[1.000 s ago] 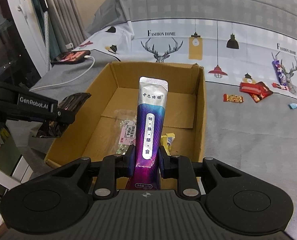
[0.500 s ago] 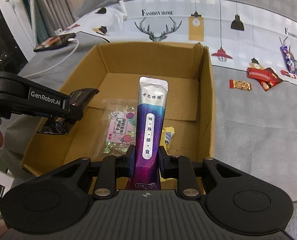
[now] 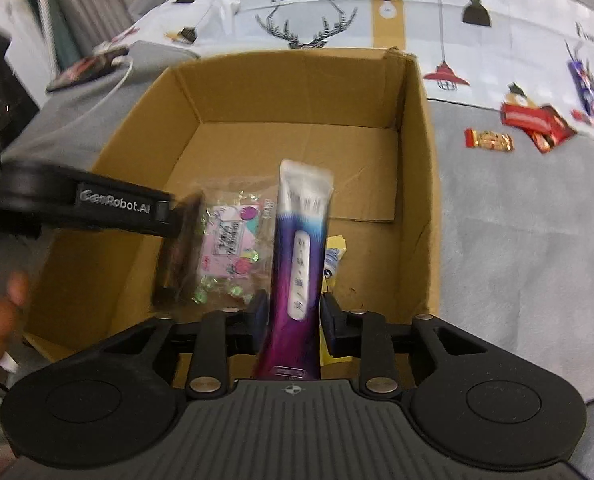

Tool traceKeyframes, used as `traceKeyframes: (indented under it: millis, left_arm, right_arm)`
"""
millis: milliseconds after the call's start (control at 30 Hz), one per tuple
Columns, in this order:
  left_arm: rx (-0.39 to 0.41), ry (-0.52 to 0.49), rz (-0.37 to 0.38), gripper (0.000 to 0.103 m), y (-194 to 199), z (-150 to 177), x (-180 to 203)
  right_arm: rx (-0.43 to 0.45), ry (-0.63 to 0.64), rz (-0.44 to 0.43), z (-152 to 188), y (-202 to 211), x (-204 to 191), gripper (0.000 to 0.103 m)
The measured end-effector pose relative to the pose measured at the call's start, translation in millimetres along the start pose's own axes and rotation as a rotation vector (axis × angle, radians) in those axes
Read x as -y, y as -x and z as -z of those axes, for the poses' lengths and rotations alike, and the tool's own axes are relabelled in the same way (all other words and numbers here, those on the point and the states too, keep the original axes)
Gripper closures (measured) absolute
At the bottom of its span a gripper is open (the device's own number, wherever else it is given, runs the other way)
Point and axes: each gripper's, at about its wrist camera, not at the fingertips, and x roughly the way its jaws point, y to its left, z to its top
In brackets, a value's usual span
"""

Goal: Organize snacks

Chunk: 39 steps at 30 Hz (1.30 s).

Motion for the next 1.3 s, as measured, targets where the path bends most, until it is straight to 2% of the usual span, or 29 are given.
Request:
traceKeyframes:
  millis: [67, 233, 433, 633, 833, 1300]
  left_arm:
    - [-0.018, -0.025, -0.015, 0.0, 2.2, 2.8, 0.0]
    - [-0.048, -0.043, -0.014, 0.0, 15.9, 17.4, 0.3]
    - [-0.04, 0.001, -0.003, 0.0, 46.9, 40.5, -6.3]
    - [0.035, 0.019, -0.024, 0.0, 82.0, 62.0, -8.6]
    - [0.088, 0.028, -0.007, 0.0, 110.9, 77.3, -8.3]
    - [0.173, 0.018, -0.011, 0.0, 150.8, 102.7, 2.2]
  right_arm:
    - [0.01, -0.025, -0.001, -2.4, 7.4, 1.5, 0.031]
    - [0.07, -0.023, 0.043, -0.9, 30.1, -3.4, 0.018]
    - [0.094, -0.068, 0.069, 12.8, 52.0, -4.8, 0.017]
    - [0.13, -0.047, 0.076, 31.1, 80.0, -13.6, 0.01]
    - [0.169, -0.043, 0.088, 45.1, 106.1, -17.4, 0.004]
    - [0.265, -0.008, 0.073, 65.7, 146.8, -24.8, 0.0]
